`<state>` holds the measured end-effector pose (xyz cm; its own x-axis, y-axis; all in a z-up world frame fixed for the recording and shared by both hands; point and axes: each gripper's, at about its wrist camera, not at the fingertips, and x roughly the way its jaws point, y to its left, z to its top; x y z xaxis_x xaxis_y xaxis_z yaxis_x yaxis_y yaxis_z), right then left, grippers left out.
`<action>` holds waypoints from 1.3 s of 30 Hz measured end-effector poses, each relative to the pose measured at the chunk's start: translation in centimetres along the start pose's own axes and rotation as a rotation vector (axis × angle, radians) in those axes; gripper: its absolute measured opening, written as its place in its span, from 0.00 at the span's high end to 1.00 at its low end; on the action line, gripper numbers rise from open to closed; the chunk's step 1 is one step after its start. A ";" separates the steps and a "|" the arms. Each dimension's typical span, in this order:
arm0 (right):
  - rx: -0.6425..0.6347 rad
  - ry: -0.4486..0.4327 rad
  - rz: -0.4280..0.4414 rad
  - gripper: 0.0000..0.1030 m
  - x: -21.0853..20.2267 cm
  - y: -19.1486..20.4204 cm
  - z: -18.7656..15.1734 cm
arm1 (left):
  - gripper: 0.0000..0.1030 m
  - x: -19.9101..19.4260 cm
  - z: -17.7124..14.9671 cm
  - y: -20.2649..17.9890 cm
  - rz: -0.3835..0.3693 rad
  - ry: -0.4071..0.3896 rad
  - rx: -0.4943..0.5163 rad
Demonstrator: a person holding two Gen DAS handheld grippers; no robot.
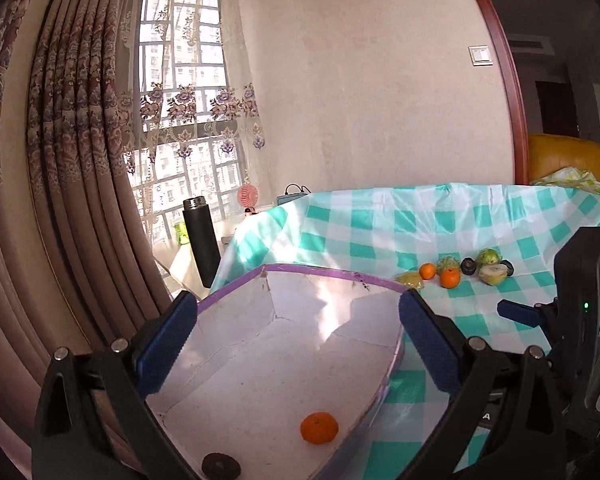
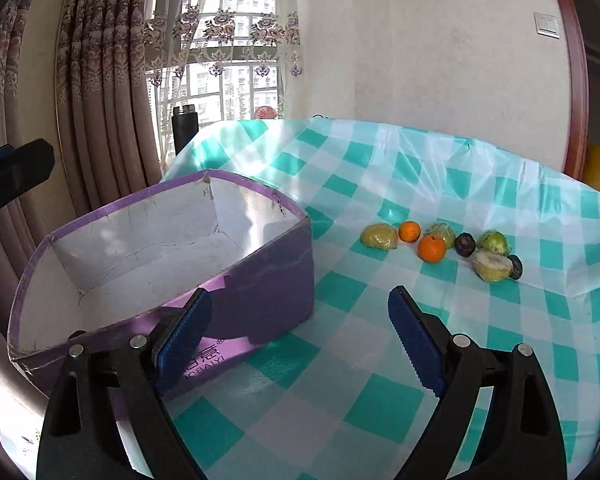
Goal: Organize fruits
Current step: 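Grasp a large orange with the left gripper while the right grasps a dark brown fruit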
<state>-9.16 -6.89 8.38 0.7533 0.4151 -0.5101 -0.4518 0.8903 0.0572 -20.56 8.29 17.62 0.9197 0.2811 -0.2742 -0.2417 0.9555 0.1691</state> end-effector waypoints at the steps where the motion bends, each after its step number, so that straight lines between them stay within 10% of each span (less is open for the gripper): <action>1: 0.038 0.012 -0.032 0.16 0.2 -1.6 -0.1 | 0.02 0.5 -0.1 -1.7 -0.051 0.007 0.017; 13: 0.338 0.161 -0.265 0.18 4.8 -19.2 -2.7 | 0.02 15.2 -5.3 -17.4 -0.420 0.353 0.016; 22: 0.281 0.323 -0.301 0.31 12.5 -24.5 -1.6 | 0.02 26.4 -5.9 -20.3 -0.409 0.554 -0.143; 39: 0.246 0.316 -0.211 0.51 18.8 -26.9 2.5 | 0.15 35.0 -2.7 -22.8 -0.379 0.561 -0.186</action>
<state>18.37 -22.55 -0.61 0.6163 0.1761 -0.7676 -0.1484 0.9832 0.1064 16.30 -3.41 1.65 0.6642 -0.1190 -0.7380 -0.0306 0.9821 -0.1859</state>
